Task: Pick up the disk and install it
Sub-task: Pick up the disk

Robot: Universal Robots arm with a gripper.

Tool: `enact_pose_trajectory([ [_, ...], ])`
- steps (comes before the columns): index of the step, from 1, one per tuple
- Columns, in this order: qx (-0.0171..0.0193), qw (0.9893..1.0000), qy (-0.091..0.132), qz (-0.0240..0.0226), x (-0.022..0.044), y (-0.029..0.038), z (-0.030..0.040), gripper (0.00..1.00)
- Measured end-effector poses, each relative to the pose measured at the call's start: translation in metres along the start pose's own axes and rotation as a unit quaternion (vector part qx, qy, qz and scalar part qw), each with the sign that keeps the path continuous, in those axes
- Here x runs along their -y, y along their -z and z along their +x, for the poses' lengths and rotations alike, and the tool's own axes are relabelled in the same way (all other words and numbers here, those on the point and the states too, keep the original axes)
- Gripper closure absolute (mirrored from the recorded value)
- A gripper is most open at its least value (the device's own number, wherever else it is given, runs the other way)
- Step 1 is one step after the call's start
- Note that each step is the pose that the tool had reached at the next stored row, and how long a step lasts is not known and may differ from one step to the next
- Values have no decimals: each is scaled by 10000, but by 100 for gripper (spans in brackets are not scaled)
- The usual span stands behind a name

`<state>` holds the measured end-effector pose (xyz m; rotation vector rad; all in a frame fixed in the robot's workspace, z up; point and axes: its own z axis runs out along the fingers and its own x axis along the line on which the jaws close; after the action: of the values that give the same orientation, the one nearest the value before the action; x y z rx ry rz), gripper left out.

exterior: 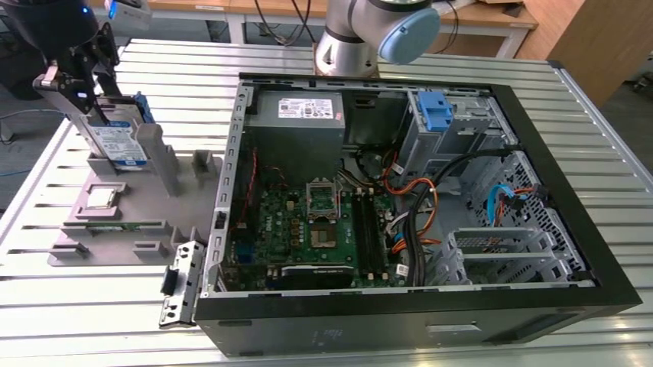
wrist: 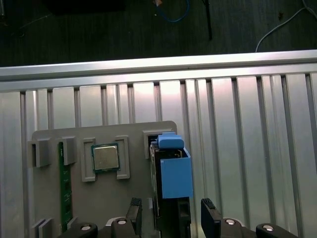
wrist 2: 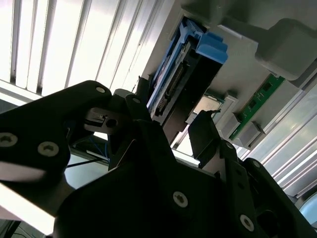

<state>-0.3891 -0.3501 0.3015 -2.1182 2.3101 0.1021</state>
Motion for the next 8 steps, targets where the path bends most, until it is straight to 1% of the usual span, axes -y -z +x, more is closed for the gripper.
enact_pose_trajectory([
  [8, 0, 10000, 0, 0, 3, 1, 0, 41],
])
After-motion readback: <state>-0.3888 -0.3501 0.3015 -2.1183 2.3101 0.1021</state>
